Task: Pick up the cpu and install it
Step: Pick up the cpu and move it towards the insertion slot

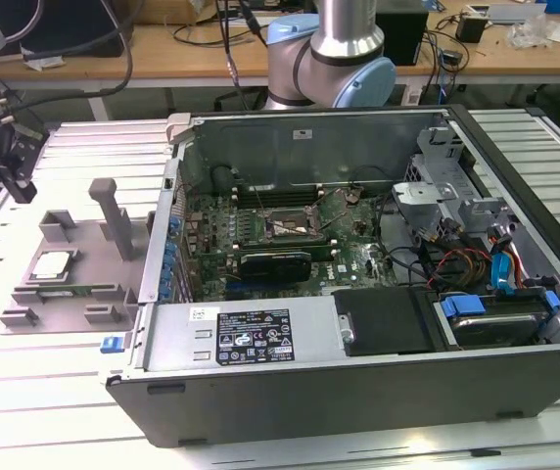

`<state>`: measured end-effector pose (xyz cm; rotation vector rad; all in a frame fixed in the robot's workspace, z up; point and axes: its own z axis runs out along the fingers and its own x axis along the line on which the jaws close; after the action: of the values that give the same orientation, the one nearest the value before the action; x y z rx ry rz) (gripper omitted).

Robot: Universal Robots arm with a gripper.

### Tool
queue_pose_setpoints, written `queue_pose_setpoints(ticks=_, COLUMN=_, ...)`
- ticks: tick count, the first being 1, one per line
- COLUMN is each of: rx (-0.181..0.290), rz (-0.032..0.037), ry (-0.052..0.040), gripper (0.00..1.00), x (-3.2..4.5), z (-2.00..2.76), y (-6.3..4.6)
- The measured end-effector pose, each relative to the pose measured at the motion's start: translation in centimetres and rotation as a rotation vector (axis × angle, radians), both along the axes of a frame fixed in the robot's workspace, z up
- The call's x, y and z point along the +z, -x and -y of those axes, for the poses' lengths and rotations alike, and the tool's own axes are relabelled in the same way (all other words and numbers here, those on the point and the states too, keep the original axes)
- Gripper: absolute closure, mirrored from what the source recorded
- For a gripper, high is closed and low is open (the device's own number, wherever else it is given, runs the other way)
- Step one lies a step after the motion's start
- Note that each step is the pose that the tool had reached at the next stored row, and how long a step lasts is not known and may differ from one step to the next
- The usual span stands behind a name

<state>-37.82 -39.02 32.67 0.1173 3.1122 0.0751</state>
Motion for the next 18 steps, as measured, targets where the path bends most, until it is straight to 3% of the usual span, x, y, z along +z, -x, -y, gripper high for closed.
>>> queue_pose_setpoints(ticks=8, rx=0.000, rz=0.0000, ry=0.0019, gripper=0.89, x=-2.16, z=-0.44, y=0.1)
queue_pose_setpoints(ticks=18, rx=0.001, rz=-0.0004, ry=0.0041, gripper=0.89, x=-4.51, z=-0.47, y=1.0)
